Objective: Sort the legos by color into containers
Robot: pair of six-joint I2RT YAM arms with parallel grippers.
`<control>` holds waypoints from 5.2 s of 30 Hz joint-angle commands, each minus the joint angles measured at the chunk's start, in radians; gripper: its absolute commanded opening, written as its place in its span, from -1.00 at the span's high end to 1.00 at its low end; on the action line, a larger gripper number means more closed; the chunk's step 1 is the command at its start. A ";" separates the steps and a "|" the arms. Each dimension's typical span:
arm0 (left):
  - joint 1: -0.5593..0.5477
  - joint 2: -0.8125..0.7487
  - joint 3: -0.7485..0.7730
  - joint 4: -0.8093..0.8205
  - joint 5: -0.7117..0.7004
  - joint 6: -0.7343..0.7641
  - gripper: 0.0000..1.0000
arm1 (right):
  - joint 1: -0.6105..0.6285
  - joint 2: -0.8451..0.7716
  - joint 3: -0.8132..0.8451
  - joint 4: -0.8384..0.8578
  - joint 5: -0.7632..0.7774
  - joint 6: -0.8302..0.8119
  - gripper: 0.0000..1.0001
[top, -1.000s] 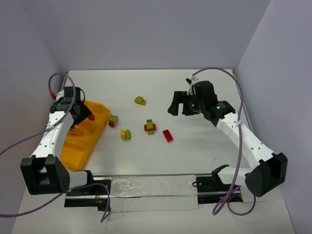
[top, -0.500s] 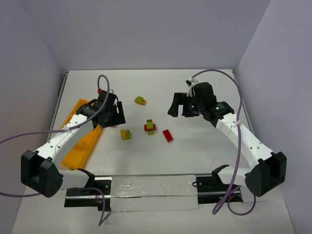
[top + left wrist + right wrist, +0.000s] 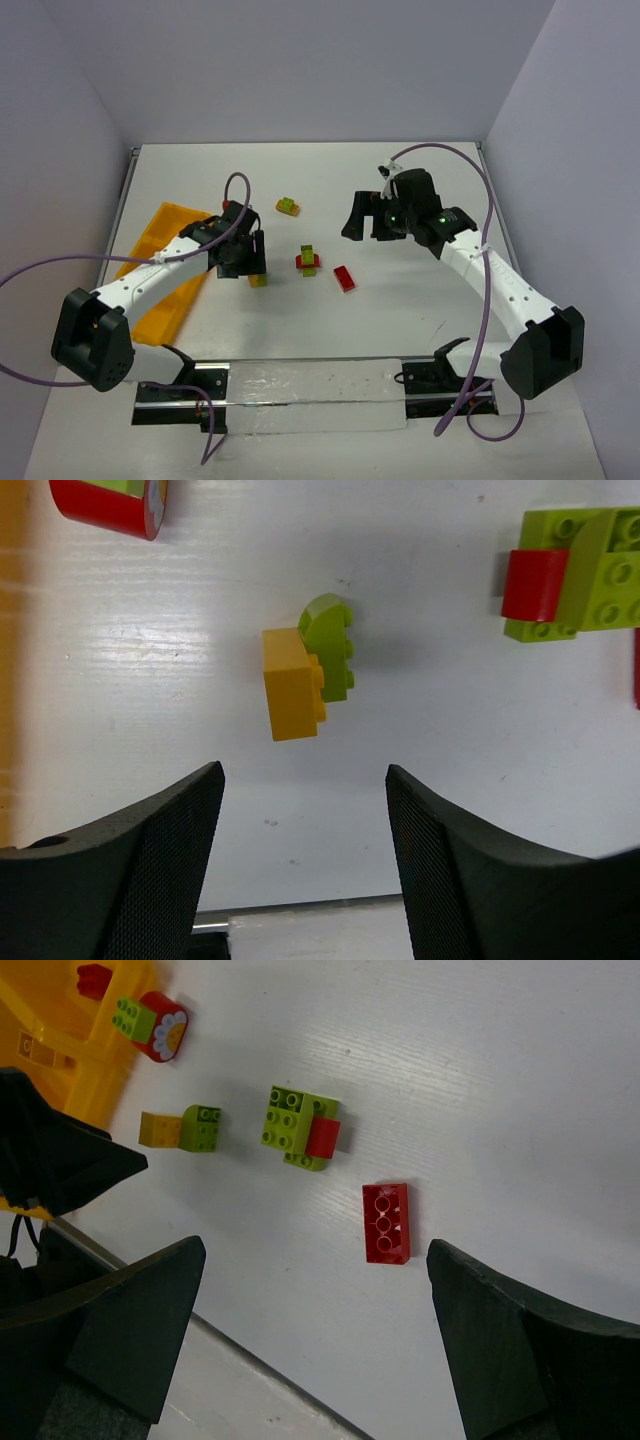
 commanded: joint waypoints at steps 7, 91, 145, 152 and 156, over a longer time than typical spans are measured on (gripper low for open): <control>-0.005 0.095 -0.030 0.148 -0.009 0.042 -0.20 | -0.004 0.008 0.025 0.026 -0.019 0.008 -0.99; 0.020 -0.023 0.200 0.285 0.470 -0.064 1.00 | 0.125 0.243 0.018 0.454 -0.314 0.374 -0.35; 0.647 -0.078 0.084 -0.163 -0.229 -0.195 0.94 | -0.037 0.049 -0.092 0.253 -0.126 0.229 1.00; 0.660 -0.023 0.079 -0.148 -0.261 -0.190 -0.32 | -0.042 0.045 -0.103 0.253 -0.129 0.235 1.00; 0.661 -0.044 0.068 -0.137 -0.249 -0.185 -0.92 | -0.042 0.045 -0.100 0.248 -0.129 0.236 1.00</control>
